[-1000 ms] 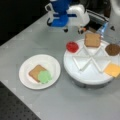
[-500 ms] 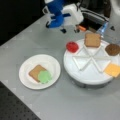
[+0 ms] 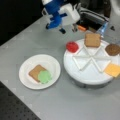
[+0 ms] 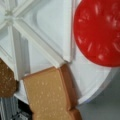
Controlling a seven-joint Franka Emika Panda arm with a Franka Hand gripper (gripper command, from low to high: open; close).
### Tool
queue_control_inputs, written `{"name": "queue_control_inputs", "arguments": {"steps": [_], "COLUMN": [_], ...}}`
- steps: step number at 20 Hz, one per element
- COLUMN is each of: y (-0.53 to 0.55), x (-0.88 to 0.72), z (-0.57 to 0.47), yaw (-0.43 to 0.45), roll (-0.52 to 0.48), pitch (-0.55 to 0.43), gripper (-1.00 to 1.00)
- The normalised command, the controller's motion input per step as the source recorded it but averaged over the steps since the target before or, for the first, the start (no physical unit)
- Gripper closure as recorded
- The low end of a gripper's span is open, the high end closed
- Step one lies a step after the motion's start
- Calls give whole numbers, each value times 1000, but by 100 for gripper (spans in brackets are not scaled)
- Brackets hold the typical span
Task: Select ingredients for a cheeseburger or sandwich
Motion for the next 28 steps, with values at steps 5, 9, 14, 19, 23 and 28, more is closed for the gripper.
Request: {"name": "queue_control_inputs", "arguments": {"steps": [5,9,14,19,23,28], "y": [-318,-342,-382,-405,-365,-298], "x": [265,297,313,299,306,304], "z": [-63,-61,-66,-138,-234,-231], "yaw": [109,128,192,227,207,149], "roll": [531,503,489,443,424,390], "pitch": [95,96,67,31,3,27], "gripper": [-100,-100,-100,-100,-100,-100]}}
